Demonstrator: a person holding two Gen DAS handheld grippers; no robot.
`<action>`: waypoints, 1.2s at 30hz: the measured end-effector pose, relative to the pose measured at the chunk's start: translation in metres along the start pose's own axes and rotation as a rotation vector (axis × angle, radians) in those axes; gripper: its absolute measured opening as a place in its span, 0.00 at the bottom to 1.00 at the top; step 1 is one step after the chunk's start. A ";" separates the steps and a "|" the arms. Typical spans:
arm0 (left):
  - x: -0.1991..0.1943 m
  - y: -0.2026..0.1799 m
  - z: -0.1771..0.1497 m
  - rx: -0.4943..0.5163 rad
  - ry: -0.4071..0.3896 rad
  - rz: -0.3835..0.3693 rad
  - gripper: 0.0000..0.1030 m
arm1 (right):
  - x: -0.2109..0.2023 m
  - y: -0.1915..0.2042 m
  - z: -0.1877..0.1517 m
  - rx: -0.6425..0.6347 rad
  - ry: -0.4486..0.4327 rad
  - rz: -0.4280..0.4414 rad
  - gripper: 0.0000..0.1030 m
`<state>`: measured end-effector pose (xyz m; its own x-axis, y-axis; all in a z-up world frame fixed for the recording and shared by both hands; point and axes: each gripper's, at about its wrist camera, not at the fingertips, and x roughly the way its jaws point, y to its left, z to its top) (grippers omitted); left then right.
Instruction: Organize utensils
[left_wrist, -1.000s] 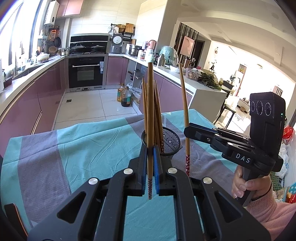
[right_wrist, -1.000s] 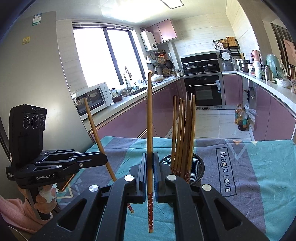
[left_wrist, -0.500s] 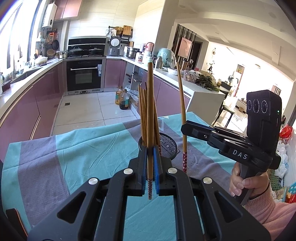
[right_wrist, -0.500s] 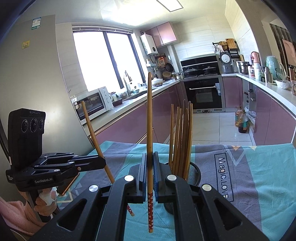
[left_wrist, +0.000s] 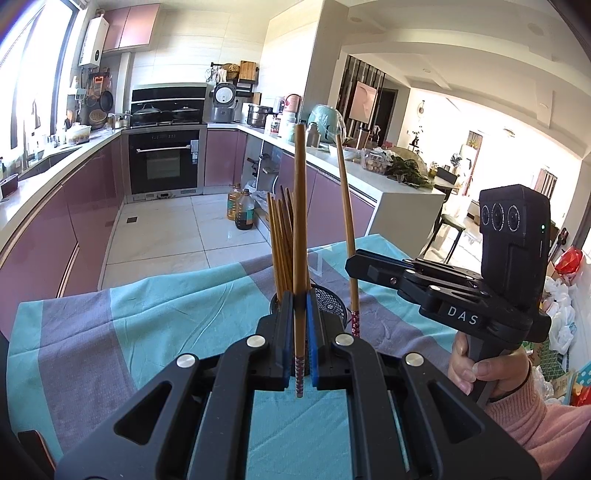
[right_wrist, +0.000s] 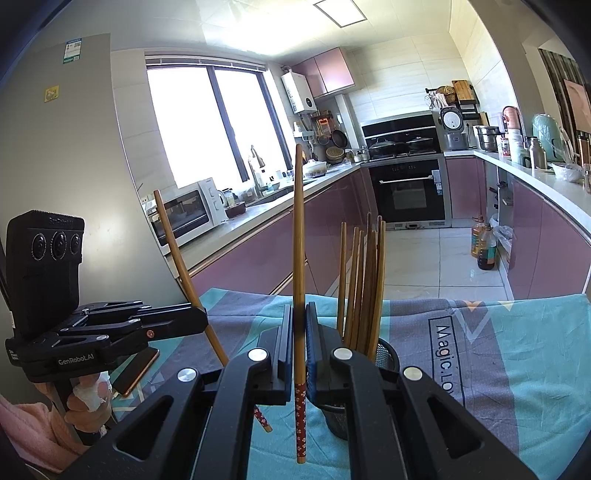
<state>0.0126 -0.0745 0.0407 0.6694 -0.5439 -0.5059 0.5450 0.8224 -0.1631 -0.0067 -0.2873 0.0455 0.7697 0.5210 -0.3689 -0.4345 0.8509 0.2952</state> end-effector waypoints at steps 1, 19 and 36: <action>-0.001 0.001 0.000 0.000 -0.002 0.000 0.07 | 0.001 0.000 0.001 0.000 -0.001 0.000 0.05; -0.018 -0.003 0.013 0.009 -0.076 -0.021 0.07 | 0.006 -0.003 0.018 -0.006 -0.034 -0.011 0.05; -0.015 -0.006 0.021 0.002 -0.087 -0.032 0.07 | 0.008 -0.005 0.022 0.003 -0.045 -0.018 0.05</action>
<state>0.0102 -0.0744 0.0673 0.6933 -0.5822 -0.4247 0.5676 0.8043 -0.1762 0.0120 -0.2894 0.0607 0.7978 0.5021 -0.3338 -0.4192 0.8598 0.2915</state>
